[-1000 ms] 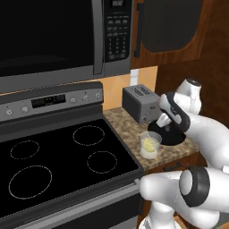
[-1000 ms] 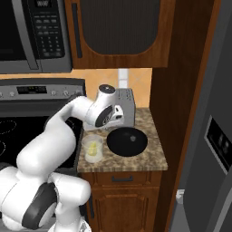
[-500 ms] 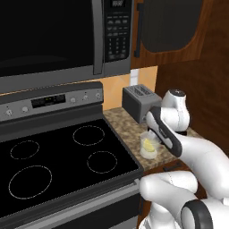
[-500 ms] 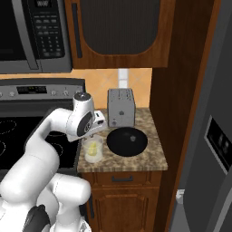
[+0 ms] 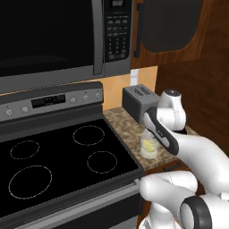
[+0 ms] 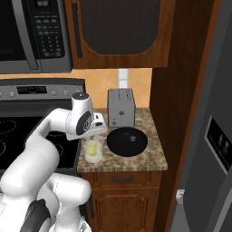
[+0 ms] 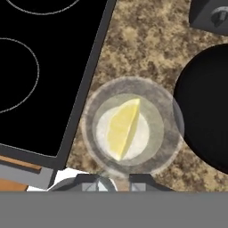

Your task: Grab a lemon wedge from the fridge and one ice cube from the ice bowl, and put them in the glass of lemonade.

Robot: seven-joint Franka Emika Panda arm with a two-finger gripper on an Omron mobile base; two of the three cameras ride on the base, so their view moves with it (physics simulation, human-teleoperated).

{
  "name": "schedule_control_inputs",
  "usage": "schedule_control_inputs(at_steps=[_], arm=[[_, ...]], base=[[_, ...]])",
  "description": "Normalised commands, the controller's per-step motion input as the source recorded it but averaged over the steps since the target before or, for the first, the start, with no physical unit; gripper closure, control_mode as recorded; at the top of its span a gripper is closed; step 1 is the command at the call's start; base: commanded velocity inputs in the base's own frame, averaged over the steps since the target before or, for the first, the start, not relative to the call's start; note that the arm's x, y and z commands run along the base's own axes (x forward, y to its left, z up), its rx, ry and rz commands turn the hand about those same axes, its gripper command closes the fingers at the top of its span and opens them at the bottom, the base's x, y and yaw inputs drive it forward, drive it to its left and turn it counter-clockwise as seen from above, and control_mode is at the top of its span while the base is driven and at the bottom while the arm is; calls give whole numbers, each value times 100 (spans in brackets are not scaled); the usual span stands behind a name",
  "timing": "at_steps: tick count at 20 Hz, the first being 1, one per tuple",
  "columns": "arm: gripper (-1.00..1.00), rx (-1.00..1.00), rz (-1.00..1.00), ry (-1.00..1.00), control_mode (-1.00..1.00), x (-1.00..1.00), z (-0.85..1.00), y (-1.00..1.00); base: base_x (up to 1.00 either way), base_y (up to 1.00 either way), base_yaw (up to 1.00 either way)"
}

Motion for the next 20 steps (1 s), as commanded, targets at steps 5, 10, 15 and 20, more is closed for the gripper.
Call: schedule_control_inputs(at_steps=[5,10,15,20], arm=[[100,3,-6,1,-100,0,-2,-3],[100,0,-4,0,-100,17,0,0],[100,0,-7,0,-100,16,0,0],[100,0,-6,0,-100,11,0,0]], base=[[0,0,0],[0,0,0],[0,0,0],[0,0,0]])
